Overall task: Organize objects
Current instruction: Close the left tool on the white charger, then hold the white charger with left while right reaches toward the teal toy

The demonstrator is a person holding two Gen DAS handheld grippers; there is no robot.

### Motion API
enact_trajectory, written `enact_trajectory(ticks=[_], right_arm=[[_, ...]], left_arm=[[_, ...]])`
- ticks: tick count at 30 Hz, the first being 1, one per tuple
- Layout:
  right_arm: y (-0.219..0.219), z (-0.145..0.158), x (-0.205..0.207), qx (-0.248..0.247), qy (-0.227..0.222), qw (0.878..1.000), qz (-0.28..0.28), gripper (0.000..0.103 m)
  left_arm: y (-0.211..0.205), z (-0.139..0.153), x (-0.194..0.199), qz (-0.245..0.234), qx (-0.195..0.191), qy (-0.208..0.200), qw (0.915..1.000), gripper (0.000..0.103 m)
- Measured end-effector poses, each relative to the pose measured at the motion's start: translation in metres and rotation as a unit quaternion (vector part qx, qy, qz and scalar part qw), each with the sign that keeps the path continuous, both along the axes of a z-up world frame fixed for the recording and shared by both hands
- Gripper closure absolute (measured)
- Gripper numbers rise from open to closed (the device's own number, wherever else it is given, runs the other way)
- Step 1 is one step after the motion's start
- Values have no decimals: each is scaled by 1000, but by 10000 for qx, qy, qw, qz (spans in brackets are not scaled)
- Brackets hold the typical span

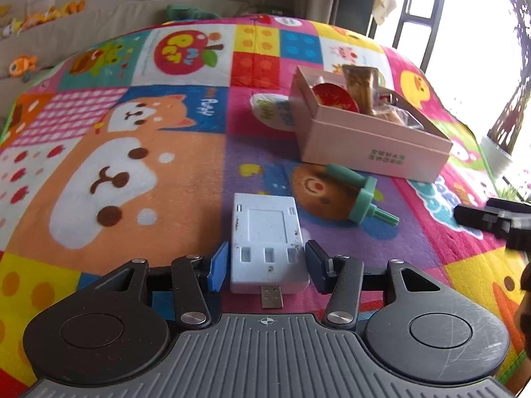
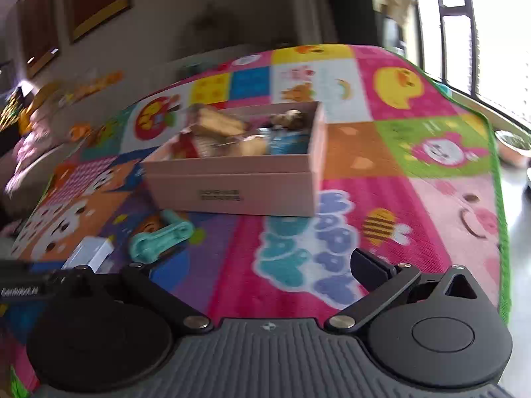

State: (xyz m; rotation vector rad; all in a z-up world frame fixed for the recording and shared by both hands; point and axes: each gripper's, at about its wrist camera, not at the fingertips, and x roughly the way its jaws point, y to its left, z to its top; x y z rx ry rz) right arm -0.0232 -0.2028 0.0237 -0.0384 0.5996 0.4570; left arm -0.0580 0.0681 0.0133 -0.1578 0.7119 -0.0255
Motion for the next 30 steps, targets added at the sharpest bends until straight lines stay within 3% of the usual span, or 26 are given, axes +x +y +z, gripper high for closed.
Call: enact_trajectory(ticks=[3,4,6,10,15,18,22,24,27,30], right_arm=[[36,3,2,-272,-49,9985,469,1],[46,1,7,-317,11,9980,543,6],[63,-3,17,-401,155,9971,624,12],[81,-13,28,-637,170,9955,673,12],[58,-14,34,-1313,-171,9912,60,10],[37,-11,36,-1554,-252,9854,-647,11],[25,-2,33,-726,218,9951,-629,11],[36,-5,35,-550,356,9963,-548,11],[56,-11,46,-356,510,9963,-593,20],[79,-17,59,-521,430,9960,-583,35]], left_arm=[[2,-1,-1,-50,-14,-72,10000,49],[2,-2,-2,-74,16,-105,9999,49],[1,-3,-3,-104,47,-160,9998,48],[5,-5,0,-99,-51,-257,9996,49],[9,-9,1,-126,-199,-420,9988,49],[15,-10,1,-110,-421,-459,9980,49],[19,-12,-1,-83,-625,-500,9968,49],[19,-12,0,-77,-630,-507,9967,49],[20,-13,0,-69,-640,-519,9966,49],[22,-13,-1,-57,-733,-539,9958,49]])
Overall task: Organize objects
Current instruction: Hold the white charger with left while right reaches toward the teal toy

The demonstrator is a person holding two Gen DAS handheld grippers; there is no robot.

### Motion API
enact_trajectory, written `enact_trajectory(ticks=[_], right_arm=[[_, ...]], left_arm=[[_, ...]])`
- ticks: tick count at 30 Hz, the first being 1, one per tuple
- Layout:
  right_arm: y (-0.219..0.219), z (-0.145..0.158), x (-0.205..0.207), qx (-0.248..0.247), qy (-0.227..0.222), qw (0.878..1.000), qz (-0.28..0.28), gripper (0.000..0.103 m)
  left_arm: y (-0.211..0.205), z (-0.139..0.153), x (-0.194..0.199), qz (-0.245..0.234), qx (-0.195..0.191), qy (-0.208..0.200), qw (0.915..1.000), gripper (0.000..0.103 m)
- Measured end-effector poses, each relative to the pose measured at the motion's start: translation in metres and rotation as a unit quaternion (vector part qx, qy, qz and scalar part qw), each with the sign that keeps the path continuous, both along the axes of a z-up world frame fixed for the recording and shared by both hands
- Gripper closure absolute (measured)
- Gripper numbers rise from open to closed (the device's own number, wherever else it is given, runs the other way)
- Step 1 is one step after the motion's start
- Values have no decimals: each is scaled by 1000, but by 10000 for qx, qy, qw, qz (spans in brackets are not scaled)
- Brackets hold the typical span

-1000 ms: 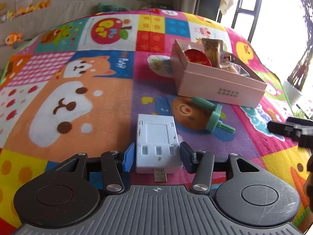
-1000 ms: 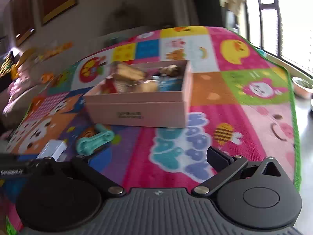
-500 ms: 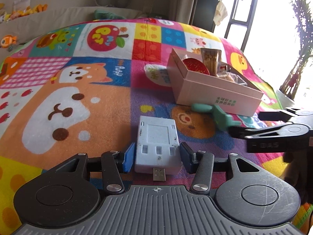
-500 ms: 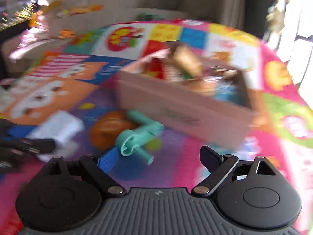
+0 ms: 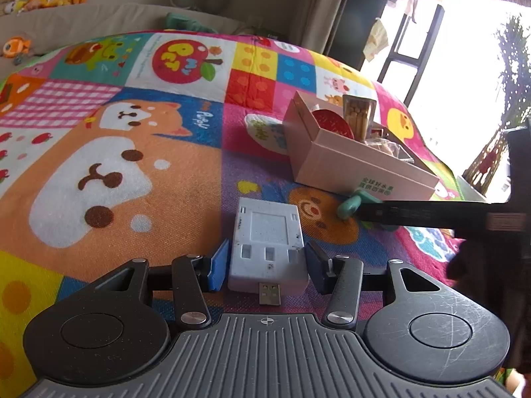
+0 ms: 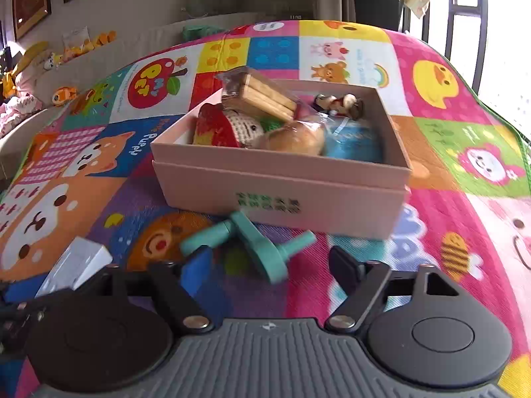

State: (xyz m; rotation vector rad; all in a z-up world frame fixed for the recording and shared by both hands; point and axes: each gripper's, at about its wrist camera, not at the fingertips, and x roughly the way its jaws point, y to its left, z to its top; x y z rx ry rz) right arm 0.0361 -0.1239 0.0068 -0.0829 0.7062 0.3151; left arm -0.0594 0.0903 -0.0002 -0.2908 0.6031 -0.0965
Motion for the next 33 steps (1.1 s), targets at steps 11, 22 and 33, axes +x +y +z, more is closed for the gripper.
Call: enact_trajectory(ticks=[11,22,33], right_arm=[[-20,8,-25,-263,312,9947,945,93],[-63,22,-43,-350,-211,9974,589,86],[18,4,-12,-602,-169,9886,1371,83]], left_arm=[[0,0,1,9,0,8,10000,49],[-7,1,0,35,210,28,9998,49],[-6,1,-1,41,177,12,9998,49]])
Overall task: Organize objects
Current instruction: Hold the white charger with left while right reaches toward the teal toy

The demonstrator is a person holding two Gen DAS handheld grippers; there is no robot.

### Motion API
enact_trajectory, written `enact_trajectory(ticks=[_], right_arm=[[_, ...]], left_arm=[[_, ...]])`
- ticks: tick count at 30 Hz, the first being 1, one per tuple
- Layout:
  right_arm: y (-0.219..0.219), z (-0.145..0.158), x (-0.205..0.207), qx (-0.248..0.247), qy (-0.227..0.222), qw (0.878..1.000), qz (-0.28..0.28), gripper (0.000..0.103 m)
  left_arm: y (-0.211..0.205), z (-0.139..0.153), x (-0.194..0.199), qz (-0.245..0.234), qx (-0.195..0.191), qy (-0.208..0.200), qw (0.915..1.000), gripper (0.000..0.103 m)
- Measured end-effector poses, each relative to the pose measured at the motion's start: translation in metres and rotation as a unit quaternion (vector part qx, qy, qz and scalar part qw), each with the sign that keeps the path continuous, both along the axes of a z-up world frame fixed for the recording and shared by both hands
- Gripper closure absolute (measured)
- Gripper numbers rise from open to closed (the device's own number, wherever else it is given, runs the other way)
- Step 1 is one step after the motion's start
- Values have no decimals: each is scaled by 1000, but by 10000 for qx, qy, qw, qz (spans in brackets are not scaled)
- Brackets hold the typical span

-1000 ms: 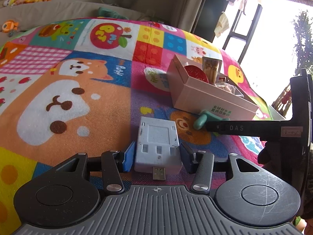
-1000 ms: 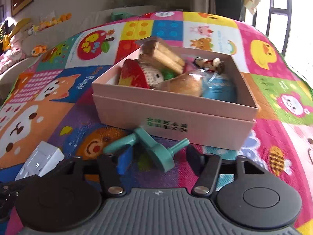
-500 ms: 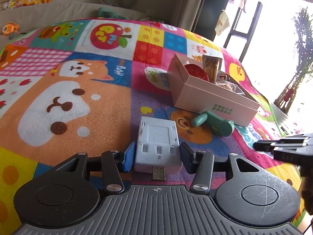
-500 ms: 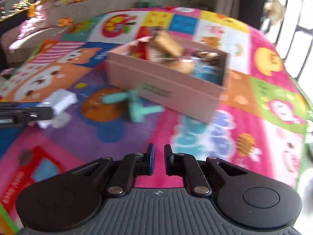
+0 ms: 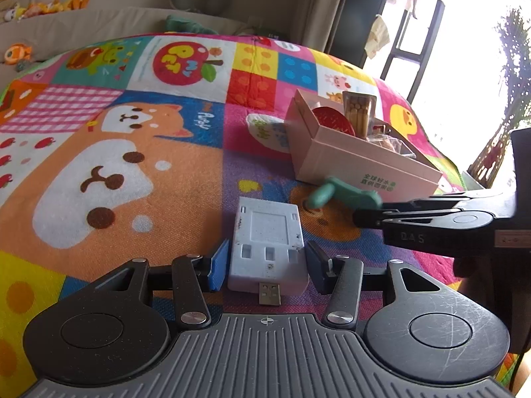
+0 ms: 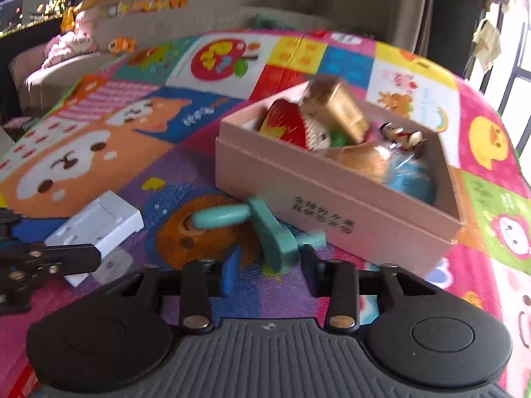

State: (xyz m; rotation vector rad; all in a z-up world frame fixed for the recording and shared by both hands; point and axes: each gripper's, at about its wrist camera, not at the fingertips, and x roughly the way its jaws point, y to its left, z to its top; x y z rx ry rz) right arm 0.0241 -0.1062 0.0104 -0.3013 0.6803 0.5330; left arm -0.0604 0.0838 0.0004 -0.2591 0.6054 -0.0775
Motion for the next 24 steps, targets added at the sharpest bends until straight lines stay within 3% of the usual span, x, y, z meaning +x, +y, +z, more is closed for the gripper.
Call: enact_trajectory(ticks=[2,10,14,16,18,20,21,22,24], right_arm=[[-2,2,-9,-15,118,9996,253,92],[-43,6,-68,-626,-175,9913,1141,91],[-65,1,-63,-1124,-759,9902,339,76],[-70,-2,-58,-1486,-1215,9811,-246,71],[-78,6,-51,-1127,-1015,9865,-611,61],[-86,19,-45,-87,-375,9958,-828,25],[-87,22,-45,398,-125,9945,-956,17],[-84,22,-45,772,116,9914,-1048,12],[-68,16,-45,1102,496,9872,-1039,12]], left_arm=[[0,0,0,3,-9,-2,10000,49],[-1,1,0,6,51,9,10000,49],[-3,1,0,12,89,15,10000,49],[-3,1,0,11,111,18,9999,49],[-5,1,0,15,167,25,9999,49],[-6,1,0,21,221,31,9997,49],[-7,2,1,25,250,36,9997,49],[-8,2,1,27,284,41,9996,49],[-10,2,1,27,348,50,9994,49]])
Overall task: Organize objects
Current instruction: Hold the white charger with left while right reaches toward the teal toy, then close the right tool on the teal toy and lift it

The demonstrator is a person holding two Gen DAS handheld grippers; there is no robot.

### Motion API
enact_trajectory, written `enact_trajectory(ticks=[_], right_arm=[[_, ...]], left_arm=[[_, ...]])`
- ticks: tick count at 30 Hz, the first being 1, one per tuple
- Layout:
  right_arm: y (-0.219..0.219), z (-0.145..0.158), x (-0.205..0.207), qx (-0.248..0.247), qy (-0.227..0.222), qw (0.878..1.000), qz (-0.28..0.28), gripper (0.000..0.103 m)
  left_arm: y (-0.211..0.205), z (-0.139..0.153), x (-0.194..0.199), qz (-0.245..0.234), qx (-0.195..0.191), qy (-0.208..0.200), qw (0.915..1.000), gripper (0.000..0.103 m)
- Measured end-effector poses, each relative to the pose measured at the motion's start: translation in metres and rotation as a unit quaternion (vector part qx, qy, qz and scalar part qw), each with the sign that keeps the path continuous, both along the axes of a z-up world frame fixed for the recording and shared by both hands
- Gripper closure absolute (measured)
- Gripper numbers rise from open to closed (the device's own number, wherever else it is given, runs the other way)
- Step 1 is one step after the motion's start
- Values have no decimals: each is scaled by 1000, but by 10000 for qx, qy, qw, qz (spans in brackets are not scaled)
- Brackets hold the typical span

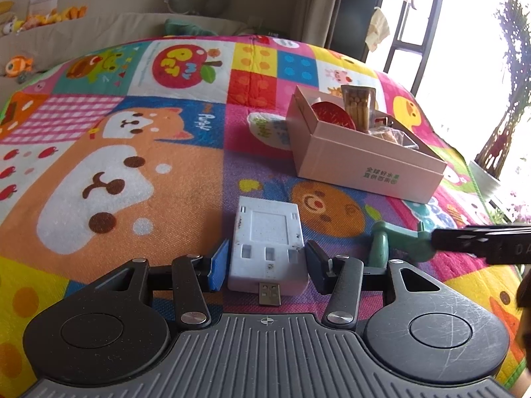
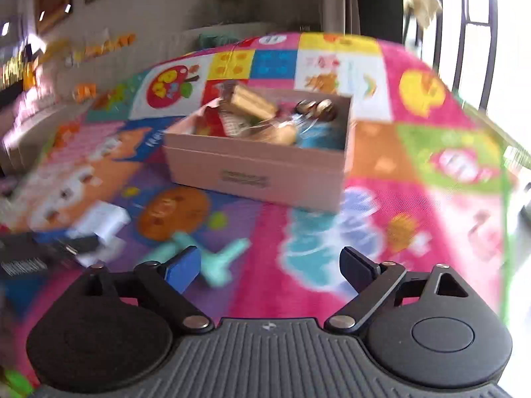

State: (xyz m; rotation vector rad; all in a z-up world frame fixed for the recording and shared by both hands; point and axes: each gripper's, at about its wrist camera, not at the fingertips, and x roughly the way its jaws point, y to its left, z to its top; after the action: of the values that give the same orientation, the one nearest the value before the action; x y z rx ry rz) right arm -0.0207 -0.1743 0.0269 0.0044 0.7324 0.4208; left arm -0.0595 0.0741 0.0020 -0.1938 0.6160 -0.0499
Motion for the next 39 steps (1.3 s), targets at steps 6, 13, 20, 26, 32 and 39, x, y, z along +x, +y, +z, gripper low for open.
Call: enact_trajectory(ticks=[6,13,20,26,32,39], right_arm=[[52,-18,13,-155,266,9991,-287,9],[57,-25,9,-828,-103,9963,191,10],[0,-18,3,-903,-256,9954,211,10],[4,-16,18,-834,-709,9912,751,10],[18,-19,29,-824,-558,9855,1375,32],[-4,1,1,-336,-861,9878,1256,32]], left_arm=[[-4,0,1,4,131,23,9999,49],[-6,0,1,5,218,39,9998,49],[-10,0,2,19,310,51,9995,49],[-16,1,2,9,549,108,9984,49],[-24,2,6,-34,864,191,9961,50],[-22,12,12,-202,701,126,9973,50]])
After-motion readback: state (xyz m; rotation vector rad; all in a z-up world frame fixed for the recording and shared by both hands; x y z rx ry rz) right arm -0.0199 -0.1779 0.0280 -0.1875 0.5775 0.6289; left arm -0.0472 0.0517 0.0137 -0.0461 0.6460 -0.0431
